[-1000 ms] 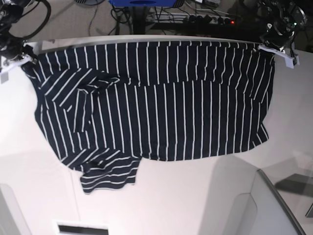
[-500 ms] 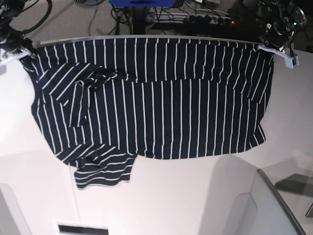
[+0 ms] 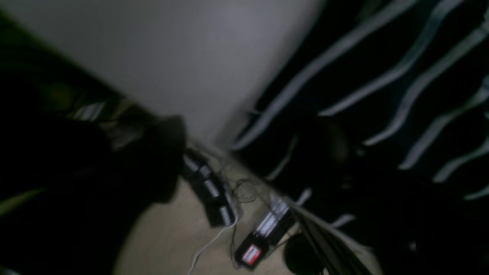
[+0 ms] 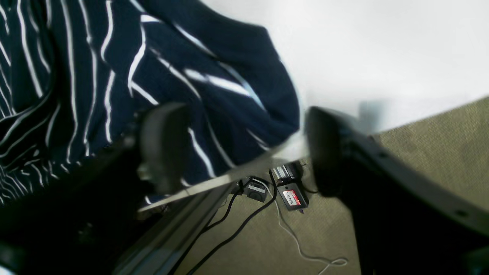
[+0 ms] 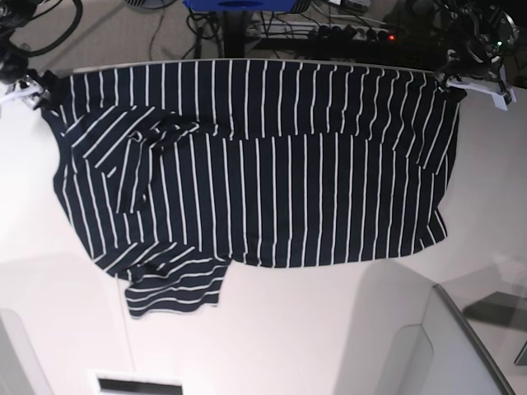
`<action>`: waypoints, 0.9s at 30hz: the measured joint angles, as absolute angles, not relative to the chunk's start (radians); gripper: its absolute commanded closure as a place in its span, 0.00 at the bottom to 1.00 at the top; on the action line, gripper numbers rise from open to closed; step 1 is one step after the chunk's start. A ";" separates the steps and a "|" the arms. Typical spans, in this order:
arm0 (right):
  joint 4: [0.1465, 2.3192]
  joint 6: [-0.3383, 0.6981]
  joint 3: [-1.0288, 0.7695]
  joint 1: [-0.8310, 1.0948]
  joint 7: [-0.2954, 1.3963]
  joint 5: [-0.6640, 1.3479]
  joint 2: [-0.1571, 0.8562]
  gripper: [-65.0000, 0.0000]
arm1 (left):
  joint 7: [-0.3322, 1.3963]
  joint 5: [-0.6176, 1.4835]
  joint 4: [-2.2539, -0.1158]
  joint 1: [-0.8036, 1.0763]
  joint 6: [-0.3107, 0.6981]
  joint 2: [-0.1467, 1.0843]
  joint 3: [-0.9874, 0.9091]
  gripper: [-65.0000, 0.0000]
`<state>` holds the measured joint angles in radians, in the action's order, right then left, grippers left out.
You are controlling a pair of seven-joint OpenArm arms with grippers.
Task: Layout the t-shirt on the table in an organized manner, then fold the t-shirt properly
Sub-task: 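Release the shirt edge with both grippers and move them aside, then grasp the shirt hem corner with the right gripper and drag it outward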
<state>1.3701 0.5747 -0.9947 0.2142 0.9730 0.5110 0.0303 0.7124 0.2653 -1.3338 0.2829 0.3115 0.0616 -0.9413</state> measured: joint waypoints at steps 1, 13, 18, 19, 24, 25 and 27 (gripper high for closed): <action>1.386 0.575 -1.003 0.214 0.973 0.509 0.027 0.26 | 0.704 0.266 -1.334 0.284 0.310 0.059 -0.944 0.12; 1.562 0.572 -1.063 0.190 0.989 0.496 0.073 0.25 | 0.727 0.263 -1.571 0.287 0.286 0.062 -1.116 0.10; 1.542 0.570 -0.933 0.080 0.967 0.502 0.177 0.25 | 0.714 0.270 -1.700 0.277 0.290 0.110 -1.096 0.10; 1.505 0.569 -0.874 0.048 0.966 0.501 0.205 0.25 | 0.715 0.260 -1.701 0.269 0.281 0.118 -1.067 0.10; 1.194 0.579 -0.609 -0.152 0.765 0.514 0.298 0.25 | 0.727 0.284 -1.677 0.243 0.309 0.133 -0.847 0.60; 1.120 0.575 -0.555 -0.183 0.706 0.516 0.322 0.25 | 0.725 0.282 -1.676 0.240 0.310 0.133 -0.820 0.79; 0.972 0.573 -0.455 -0.242 0.622 0.503 0.359 0.25 | 0.725 0.267 -1.676 0.245 0.299 0.130 -0.810 1.00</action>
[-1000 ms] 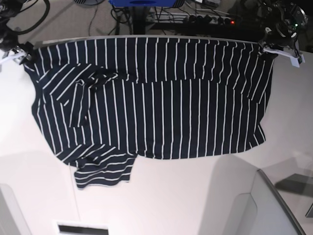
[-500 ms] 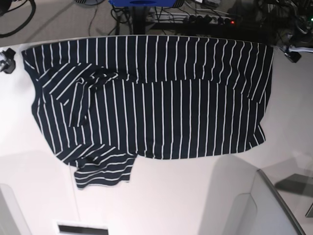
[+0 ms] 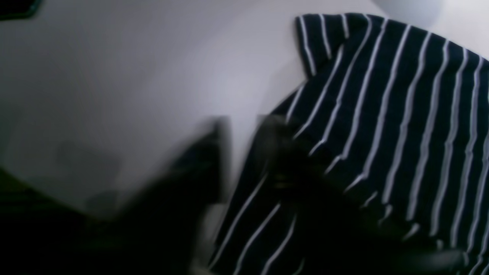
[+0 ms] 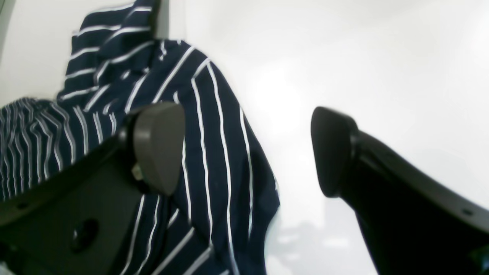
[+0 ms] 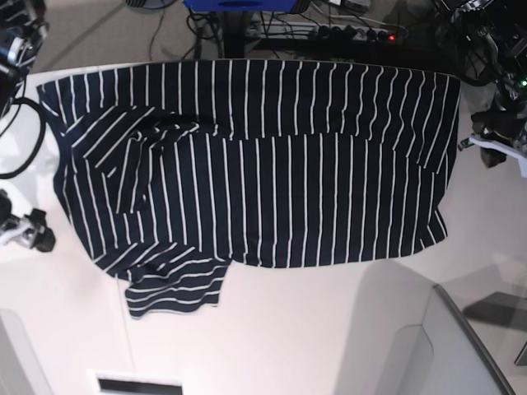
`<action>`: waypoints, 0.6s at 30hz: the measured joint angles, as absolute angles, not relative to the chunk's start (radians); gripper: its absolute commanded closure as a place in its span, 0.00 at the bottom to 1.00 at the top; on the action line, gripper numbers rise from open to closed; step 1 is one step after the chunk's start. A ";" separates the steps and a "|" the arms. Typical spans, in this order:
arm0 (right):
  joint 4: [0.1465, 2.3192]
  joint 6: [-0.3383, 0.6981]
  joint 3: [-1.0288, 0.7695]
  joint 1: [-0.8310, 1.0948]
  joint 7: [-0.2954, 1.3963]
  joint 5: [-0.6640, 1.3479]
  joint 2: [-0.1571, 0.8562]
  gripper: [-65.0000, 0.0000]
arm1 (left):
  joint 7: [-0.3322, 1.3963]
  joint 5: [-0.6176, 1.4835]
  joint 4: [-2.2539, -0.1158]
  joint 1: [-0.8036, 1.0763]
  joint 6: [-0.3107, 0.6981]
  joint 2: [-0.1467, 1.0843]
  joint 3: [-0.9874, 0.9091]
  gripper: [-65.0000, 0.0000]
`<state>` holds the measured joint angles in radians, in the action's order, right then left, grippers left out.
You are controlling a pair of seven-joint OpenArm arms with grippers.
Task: Layout the t-shirt on the table in an organized manner, then fold the t-shirt properly
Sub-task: 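Grasp the shirt hem corner with the right gripper and drag it outward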
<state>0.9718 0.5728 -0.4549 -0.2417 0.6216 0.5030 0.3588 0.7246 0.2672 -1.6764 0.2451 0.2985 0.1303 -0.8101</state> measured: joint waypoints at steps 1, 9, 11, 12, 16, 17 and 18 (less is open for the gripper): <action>0.903 0.568 -0.413 -0.266 0.590 0.500 0.372 0.25 | 0.730 0.266 -1.676 0.249 0.294 0.130 -0.811 1.00; 0.540 0.568 -0.219 -0.390 0.386 0.507 0.405 0.26 | 0.726 0.266 -1.671 0.273 0.295 0.137 -0.818 1.00; 0.508 0.566 -0.204 -0.387 0.376 0.498 0.402 0.26 | 0.728 0.265 -1.671 0.287 0.293 0.138 -0.820 1.00; 0.496 0.566 -0.198 -0.385 0.371 0.500 0.398 0.26 | 0.732 0.260 -1.671 0.289 0.288 0.137 -0.822 1.00; 0.469 0.568 -0.178 -0.390 0.338 0.509 0.387 0.26 | 0.725 0.269 -1.671 0.281 0.292 0.136 -0.819 1.00; 0.469 0.568 -0.178 -0.390 0.338 0.509 0.383 0.26 | 0.725 0.268 -1.671 0.281 0.292 0.136 -0.819 1.00; 0.469 0.568 -0.178 -0.390 0.335 0.509 0.380 0.29 | 0.725 0.268 -1.671 0.283 0.291 0.136 -0.819 1.00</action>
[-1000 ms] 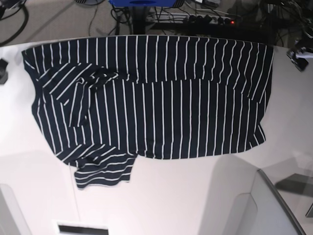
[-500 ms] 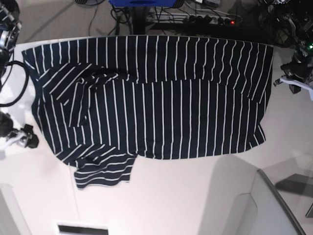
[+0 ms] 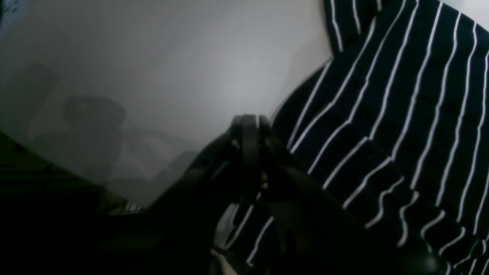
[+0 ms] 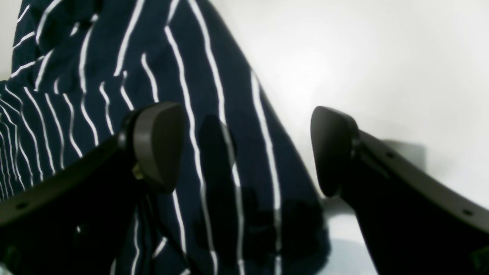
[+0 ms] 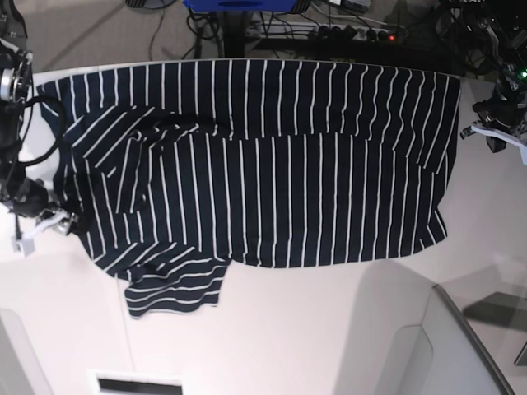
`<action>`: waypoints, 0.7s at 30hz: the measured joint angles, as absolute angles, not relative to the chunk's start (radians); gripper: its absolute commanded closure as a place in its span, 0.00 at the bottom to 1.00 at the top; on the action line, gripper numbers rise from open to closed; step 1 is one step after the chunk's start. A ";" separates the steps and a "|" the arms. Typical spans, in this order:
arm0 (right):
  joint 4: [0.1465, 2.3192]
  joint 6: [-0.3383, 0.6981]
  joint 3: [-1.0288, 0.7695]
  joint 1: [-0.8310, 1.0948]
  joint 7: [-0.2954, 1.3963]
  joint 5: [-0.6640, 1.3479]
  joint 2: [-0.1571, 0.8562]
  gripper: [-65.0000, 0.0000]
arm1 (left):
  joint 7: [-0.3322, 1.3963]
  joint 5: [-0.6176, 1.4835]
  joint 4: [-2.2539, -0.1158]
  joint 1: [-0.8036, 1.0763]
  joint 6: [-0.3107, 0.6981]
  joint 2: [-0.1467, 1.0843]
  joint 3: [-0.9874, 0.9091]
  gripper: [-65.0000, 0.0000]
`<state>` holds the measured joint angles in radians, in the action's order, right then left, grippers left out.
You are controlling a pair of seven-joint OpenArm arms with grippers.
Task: Layout the t-shirt on the table in an organized manner, then fold the t-shirt properly
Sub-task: 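Grasp the shirt hem corner with the right gripper and drag it outward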
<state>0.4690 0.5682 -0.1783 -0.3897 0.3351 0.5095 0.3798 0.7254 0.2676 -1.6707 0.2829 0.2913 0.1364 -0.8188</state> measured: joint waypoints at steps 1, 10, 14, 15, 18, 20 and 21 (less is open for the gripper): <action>0.469 0.569 -0.173 -0.389 0.334 0.510 0.379 0.34 | 0.726 0.268 -1.671 0.286 0.291 0.136 -0.819 1.00; 0.501 0.564 -0.147 -0.382 0.363 0.508 0.366 0.98 | 0.726 0.265 -1.669 0.286 0.291 0.136 -0.819 1.00; 0.727 0.570 -0.179 -0.305 0.468 0.528 0.364 1.00 | 0.725 0.265 -1.668 0.287 0.292 0.134 -0.818 1.00; 0.800 0.569 -0.208 -0.273 0.508 0.540 0.360 1.00 | 0.726 0.265 -1.669 0.289 0.291 0.134 -0.819 1.00; 0.982 0.567 -0.288 -0.186 0.643 0.556 0.355 1.00 | 0.726 0.262 -1.668 0.288 0.291 0.136 -0.817 1.00; 1.088 0.564 -0.336 -0.139 0.735 0.548 0.332 1.00 | 0.726 0.264 -1.668 0.288 0.292 0.135 -0.813 1.00; 1.135 0.564 -0.359 -0.120 0.778 0.551 0.322 1.00 | 0.726 0.266 -1.668 0.287 0.292 0.133 -0.811 1.00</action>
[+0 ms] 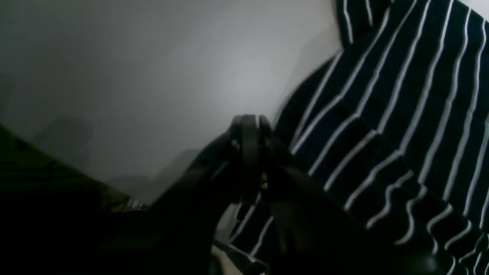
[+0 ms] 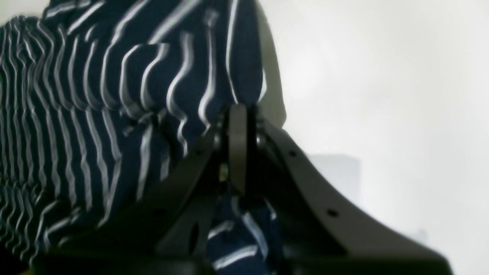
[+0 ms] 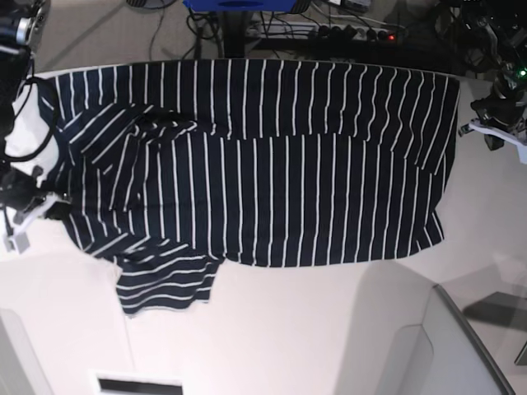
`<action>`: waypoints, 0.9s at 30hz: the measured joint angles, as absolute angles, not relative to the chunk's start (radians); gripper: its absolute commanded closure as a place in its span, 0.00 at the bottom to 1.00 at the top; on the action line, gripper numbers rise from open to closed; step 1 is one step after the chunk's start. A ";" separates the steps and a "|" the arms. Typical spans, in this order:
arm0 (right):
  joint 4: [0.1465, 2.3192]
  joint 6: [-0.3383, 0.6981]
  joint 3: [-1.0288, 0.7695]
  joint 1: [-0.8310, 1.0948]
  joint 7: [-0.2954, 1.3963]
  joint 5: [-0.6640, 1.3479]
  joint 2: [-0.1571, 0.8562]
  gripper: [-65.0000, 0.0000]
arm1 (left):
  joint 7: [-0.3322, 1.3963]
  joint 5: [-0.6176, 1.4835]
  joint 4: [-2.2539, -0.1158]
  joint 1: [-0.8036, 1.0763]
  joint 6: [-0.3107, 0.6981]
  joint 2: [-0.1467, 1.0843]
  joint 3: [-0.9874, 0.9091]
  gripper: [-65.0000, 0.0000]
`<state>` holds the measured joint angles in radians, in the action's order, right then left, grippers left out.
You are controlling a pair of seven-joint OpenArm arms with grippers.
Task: Layout the t-shirt on the table in an organized manner, then fold the t-shirt properly
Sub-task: 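Grasp the shirt hem corner with the right gripper and drag it outward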
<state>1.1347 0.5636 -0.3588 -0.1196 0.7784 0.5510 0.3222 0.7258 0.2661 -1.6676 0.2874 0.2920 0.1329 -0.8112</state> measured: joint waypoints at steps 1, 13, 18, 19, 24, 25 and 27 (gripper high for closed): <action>1.183 0.568 -0.377 -0.100 0.817 0.554 0.308 1.00 | 0.726 0.265 -1.663 0.287 0.292 0.133 -0.810 1.00; 1.662 0.572 -0.538 0.125 1.114 0.559 0.113 1.00 | 0.722 0.262 -1.581 0.282 0.291 0.133 -0.810 1.00; 1.644 0.572 -0.570 0.168 1.146 0.551 0.082 0.97 | 0.722 0.262 -1.581 0.282 0.291 0.133 -0.810 1.00; 1.636 0.572 -0.569 0.170 1.145 0.551 0.083 0.92 | 0.722 0.262 -1.581 0.282 0.291 0.133 -0.810 1.00; 1.648 0.572 -0.570 0.179 1.221 0.553 0.082 0.38 | 0.722 0.262 -1.581 0.282 0.291 0.133 -0.811 1.00; 1.667 0.572 -0.572 0.179 1.219 0.551 0.082 0.30 | 0.722 0.262 -1.581 0.282 0.291 0.133 -0.811 1.00; 1.703 0.573 -0.590 0.170 1.173 0.559 0.082 0.22 | 0.722 0.262 -1.581 0.283 0.291 0.133 -0.812 1.00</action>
